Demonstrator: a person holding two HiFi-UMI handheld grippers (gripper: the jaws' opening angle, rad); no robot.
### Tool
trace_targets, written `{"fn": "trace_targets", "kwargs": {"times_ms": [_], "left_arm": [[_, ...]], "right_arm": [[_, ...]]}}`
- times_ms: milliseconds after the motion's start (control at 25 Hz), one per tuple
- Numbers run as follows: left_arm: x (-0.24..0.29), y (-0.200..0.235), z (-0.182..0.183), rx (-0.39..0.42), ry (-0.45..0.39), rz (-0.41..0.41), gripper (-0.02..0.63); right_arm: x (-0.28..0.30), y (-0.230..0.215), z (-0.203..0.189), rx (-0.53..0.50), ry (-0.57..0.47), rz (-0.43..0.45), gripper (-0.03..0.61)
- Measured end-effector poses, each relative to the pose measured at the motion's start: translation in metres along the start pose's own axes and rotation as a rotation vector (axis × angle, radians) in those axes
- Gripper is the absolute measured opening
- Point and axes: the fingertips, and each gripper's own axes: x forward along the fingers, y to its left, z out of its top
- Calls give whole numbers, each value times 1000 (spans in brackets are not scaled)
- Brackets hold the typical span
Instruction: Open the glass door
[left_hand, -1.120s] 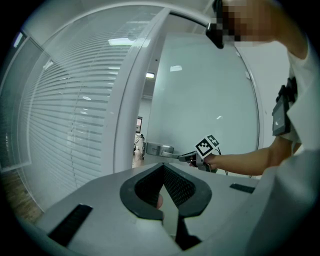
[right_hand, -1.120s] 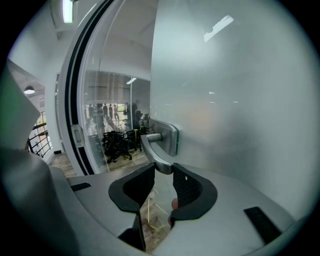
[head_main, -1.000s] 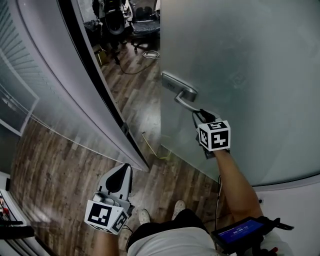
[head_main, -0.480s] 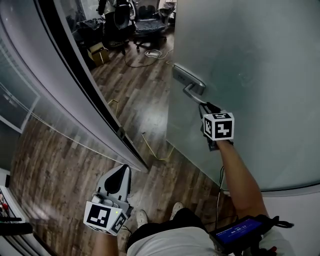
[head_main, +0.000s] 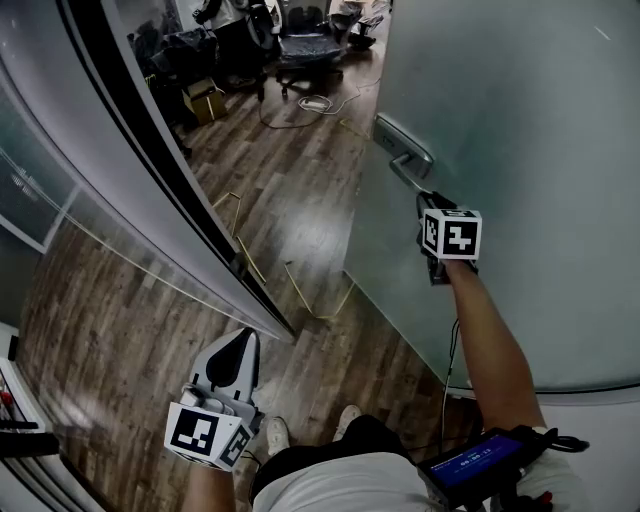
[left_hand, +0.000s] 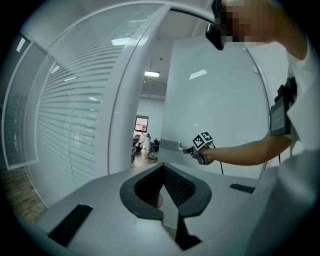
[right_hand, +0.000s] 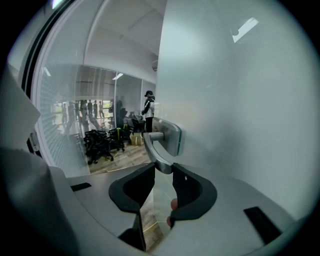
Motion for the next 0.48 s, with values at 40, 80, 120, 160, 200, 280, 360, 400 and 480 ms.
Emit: {"fn": "trace_targets", "kwargs": {"times_ms": [40,80,120,160,200,280,360,400,480], "left_arm": [[1,0,-1,0,0,1,0],[2,-1,-1,1,1,2,0],[3,-2,-1,2,2,2,0],[4,-2,0,3,2,3,0],[5,-3,0,3,4,3,0],[4,-4,-1,2,7,6,-1],[4,-3,-2,1,12,11,0],[4,-3,-2,1,14,13,0],[3,-3,-2,0,17,15,0]], "right_arm": [[3,-4,1,1,2,-5,117],[5,-8,1,1,3,-10,115],[8,-12,2,0,3,-14,115],[9,-15,3,-2,3,-19,114],[11,-19,4,-3,2,-24,113],[13,-26,5,-3,-1,-35,110],[15,-32,5,5,0,-41,107],[16,-35,6,10,1,-44,106],[16,-39,8,11,2,-53,104]]}}
